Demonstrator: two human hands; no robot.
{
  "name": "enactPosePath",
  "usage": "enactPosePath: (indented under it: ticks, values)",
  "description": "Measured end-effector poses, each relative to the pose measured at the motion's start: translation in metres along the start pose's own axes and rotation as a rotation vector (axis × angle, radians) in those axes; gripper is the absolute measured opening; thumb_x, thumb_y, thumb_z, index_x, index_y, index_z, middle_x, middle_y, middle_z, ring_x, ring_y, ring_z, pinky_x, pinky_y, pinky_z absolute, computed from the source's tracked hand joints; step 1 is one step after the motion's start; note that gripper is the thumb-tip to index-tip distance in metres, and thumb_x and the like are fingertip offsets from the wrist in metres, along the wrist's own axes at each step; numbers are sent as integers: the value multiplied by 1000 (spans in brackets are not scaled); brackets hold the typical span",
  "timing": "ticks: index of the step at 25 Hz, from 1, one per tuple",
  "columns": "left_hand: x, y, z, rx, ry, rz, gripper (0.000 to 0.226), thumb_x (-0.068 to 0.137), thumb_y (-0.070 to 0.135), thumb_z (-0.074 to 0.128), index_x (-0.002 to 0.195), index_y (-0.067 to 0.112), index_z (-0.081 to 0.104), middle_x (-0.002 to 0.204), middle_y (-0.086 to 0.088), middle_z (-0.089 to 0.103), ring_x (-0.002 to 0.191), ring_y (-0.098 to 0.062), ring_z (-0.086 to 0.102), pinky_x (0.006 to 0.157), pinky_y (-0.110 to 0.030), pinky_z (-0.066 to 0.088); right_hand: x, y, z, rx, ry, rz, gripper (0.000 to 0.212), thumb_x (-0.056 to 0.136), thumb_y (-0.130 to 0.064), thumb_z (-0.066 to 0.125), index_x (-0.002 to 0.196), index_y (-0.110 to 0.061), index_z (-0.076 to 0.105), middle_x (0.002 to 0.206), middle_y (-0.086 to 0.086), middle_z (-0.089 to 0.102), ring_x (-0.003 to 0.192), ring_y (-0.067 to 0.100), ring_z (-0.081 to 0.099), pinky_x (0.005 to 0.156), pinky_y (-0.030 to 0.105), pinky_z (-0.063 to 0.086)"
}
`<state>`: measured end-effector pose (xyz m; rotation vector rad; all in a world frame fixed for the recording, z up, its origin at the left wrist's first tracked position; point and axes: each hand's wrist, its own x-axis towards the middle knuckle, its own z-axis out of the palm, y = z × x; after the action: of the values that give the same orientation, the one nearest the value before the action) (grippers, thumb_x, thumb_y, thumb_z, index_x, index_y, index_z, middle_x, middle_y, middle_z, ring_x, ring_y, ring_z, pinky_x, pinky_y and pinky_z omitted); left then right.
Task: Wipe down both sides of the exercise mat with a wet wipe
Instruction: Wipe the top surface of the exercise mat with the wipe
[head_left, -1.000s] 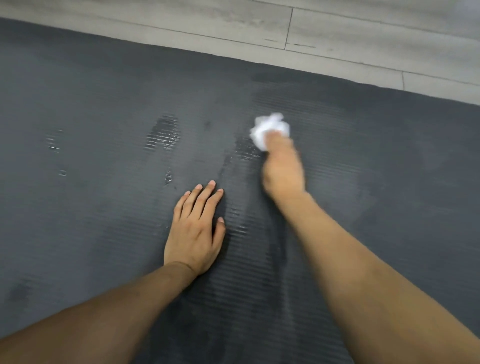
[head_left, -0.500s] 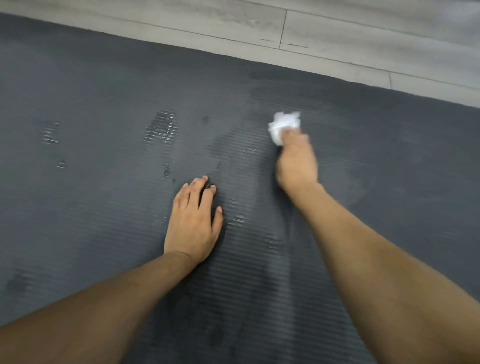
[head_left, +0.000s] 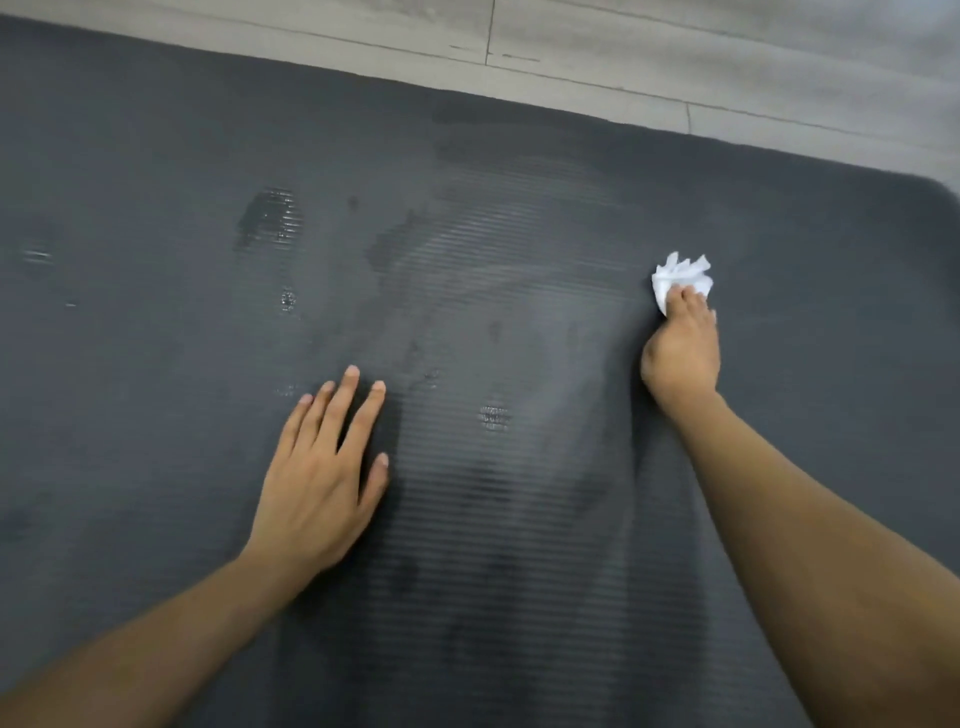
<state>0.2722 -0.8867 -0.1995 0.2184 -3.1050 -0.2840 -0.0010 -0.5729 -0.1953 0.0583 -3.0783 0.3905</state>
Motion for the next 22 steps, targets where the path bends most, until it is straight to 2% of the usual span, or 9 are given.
enactPosePath:
  ticks: [3, 5, 7, 9, 11, 14, 17, 19, 22]
  values:
    - [-47, 15, 10, -12, -6, -45, 63, 103, 39, 32, 161, 16, 27, 169, -9, 19, 156, -31, 20, 125, -53, 21, -42, -74, 7, 220, -27, -89, 47, 89, -8, 36, 133, -6, 54, 138, 16, 51, 126, 35, 47, 108, 41, 35]
    - [-52, 18, 13, -26, -12, -89, 62, 104, 39, 31, 162, 17, 26, 169, -8, 20, 157, -29, 17, 125, -53, 19, -99, -135, 31, 284, -126, -473, 47, 94, -12, 35, 137, -9, 54, 143, 14, 51, 132, 30, 47, 114, 39, 29]
    - [-49, 17, 14, -42, -8, -101, 61, 103, 38, 32, 160, 15, 31, 168, -9, 24, 156, -30, 19, 126, -52, 17, -160, -176, 48, 201, -259, -876, 55, 90, -15, 29, 141, -6, 50, 147, 15, 47, 138, 30, 42, 118, 40, 23]
    - [-48, 11, 14, -82, -18, -81, 61, 103, 39, 34, 159, 16, 32, 168, -9, 24, 156, -29, 19, 127, -50, 15, -165, -173, 46, 135, -322, -1037, 58, 89, -15, 27, 143, -7, 47, 148, 13, 46, 139, 27, 41, 119, 40, 24]
    - [-49, 8, 15, -99, -26, -60, 61, 105, 41, 35, 161, 19, 27, 170, -6, 20, 157, -27, 15, 128, -48, 11, -132, -138, 34, 131, -211, -820, 56, 91, -20, 24, 141, -12, 50, 141, 15, 52, 130, 31, 49, 112, 42, 34]
    - [-50, 10, 18, -59, -14, -54, 61, 106, 41, 32, 162, 17, 23, 171, -6, 16, 158, -27, 11, 128, -47, 10, -54, -48, 12, -31, -32, -244, 57, 90, -25, 23, 139, -10, 48, 133, 18, 54, 120, 37, 50, 107, 45, 37]
    - [-48, 13, 20, -25, 2, -62, 61, 106, 39, 32, 162, 16, 23, 170, -8, 17, 157, -29, 14, 128, -49, 11, -33, -23, -9, -68, -59, -43, 59, 78, -13, 33, 133, 3, 48, 138, 23, 48, 128, 39, 42, 111, 46, 30]
    - [-48, 12, 20, -28, 6, -64, 61, 106, 39, 32, 162, 16, 24, 170, -9, 18, 157, -30, 14, 128, -49, 11, -72, -62, 0, 96, -65, -151, 49, 86, -8, 36, 132, -3, 52, 139, 19, 49, 126, 37, 45, 107, 41, 34]
    - [-47, 12, 20, -22, 13, -60, 60, 105, 39, 31, 160, 12, 30, 169, -10, 20, 156, -32, 18, 127, -50, 14, -186, -119, 28, 162, -172, -780, 52, 90, -2, 39, 141, -7, 49, 148, 13, 46, 137, 30, 41, 117, 38, 27]
